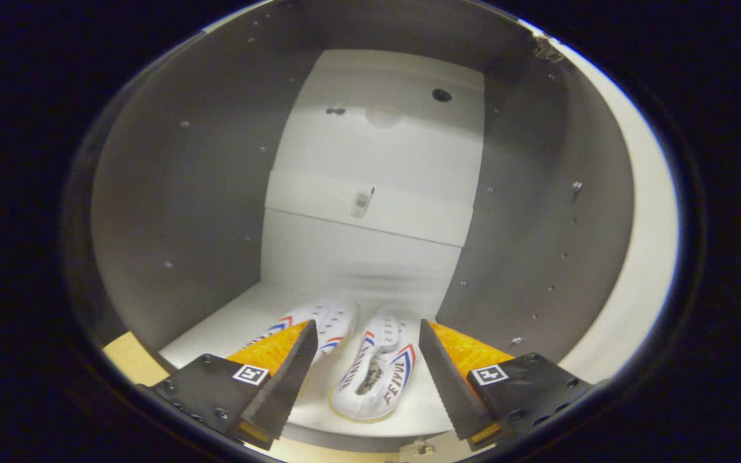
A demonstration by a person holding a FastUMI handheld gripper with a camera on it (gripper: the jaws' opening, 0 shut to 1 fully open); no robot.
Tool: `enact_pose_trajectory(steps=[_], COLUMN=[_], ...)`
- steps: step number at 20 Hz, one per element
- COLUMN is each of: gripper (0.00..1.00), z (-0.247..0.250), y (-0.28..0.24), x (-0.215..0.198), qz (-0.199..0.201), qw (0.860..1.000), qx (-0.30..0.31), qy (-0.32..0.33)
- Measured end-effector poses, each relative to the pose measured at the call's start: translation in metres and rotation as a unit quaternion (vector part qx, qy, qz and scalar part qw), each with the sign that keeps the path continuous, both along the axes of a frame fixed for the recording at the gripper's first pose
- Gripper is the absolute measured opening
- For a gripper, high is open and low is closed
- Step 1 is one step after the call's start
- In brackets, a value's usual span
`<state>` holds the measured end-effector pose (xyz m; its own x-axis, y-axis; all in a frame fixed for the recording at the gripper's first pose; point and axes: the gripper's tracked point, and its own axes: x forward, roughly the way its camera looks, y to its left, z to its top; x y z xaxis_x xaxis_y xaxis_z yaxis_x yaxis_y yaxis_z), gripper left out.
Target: Open the shoe cabinet door, grab the shoes and put them into the shoe cabinet, then close the shoe cabinet door.
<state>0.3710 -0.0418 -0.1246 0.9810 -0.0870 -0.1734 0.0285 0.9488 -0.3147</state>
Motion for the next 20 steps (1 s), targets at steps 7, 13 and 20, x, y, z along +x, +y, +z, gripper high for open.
enact_pose_trajectory(steps=[7, 13, 20], gripper=[0.98, 0.98, 0.98], z=[0.045, 0.062, 0.094], y=[0.034, 0.035, 0.013], x=[-0.108, -0.203, -0.317], qz=[-0.009, -0.041, -0.034], qw=[0.999, 0.997, 0.997], qx=[0.039, 0.037, 0.041], qy=[-0.036, -0.048, -0.055])
